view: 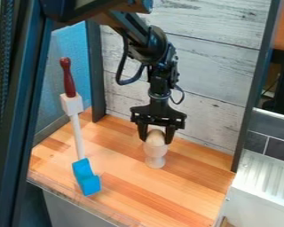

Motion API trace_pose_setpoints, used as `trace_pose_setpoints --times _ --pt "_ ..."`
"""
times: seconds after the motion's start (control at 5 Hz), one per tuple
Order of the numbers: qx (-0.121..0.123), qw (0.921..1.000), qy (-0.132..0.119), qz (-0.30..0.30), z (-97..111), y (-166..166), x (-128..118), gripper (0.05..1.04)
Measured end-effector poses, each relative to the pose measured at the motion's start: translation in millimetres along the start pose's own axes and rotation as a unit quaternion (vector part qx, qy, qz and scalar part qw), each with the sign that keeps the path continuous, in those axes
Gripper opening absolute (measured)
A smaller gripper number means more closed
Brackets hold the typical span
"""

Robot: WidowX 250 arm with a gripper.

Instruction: Remove the ball from the cup and put on to the blue arch

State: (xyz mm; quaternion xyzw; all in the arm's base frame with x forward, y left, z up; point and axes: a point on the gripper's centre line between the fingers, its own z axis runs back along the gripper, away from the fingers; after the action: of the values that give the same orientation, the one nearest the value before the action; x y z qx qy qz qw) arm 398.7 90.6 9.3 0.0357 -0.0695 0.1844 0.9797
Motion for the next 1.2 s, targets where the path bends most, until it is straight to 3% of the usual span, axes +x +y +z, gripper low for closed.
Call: trace_pose_setpoints --times 0.2,0.4,0.6,0.8,1.2 --pt "-0.027 0.9996 -0.001 -0.002 14 -6 -4 0.749" --pt "-0.066 0.9959 -0.059 0.02 67 4 9 0.749" --pt "-0.086 0.9907 -0.096 0.044 95 25 14 0.749" --pt "-0.082 0.9884 -0.107 0.07 106 42 5 0.749" --pt "-0.054 0.9894 -0.073 0.113 80 90 -29 0.749"
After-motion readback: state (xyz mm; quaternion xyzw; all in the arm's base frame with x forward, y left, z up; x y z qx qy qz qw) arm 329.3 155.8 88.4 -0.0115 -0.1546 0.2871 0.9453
